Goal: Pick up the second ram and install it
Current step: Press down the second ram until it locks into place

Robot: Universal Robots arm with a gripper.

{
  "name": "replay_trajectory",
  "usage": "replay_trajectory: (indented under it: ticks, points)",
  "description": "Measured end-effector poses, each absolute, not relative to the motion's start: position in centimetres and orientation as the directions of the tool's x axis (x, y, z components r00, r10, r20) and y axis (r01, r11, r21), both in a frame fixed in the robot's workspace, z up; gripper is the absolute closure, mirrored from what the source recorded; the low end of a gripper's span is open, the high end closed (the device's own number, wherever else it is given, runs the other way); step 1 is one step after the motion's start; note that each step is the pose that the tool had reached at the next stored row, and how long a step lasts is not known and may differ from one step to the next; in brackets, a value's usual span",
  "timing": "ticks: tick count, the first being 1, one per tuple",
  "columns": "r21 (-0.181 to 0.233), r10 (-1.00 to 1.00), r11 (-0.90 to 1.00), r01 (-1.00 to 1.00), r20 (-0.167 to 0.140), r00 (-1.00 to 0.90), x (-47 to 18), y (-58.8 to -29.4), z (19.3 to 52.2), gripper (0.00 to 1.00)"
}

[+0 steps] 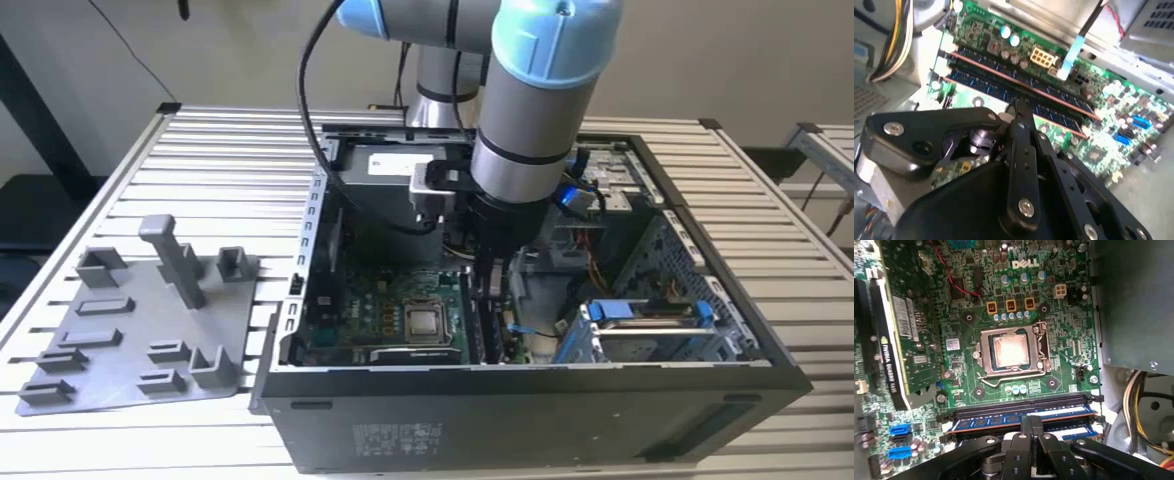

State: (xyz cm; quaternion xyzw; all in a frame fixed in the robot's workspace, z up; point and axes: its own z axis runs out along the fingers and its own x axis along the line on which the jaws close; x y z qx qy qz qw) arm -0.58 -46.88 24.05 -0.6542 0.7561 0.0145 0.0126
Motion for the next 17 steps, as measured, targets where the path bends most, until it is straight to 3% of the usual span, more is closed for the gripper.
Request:
replay_trajectory:
  ticks: [9,17]
  points:
    - [0.005,-0.989,0.144,-0.990,-0.037,-0.144,-0.6,-46.9,27.9,0.89]
    - [0.005,-0.989,0.144,-0.990,-0.036,-0.144,-0.6,-46.9,28.0,0.89]
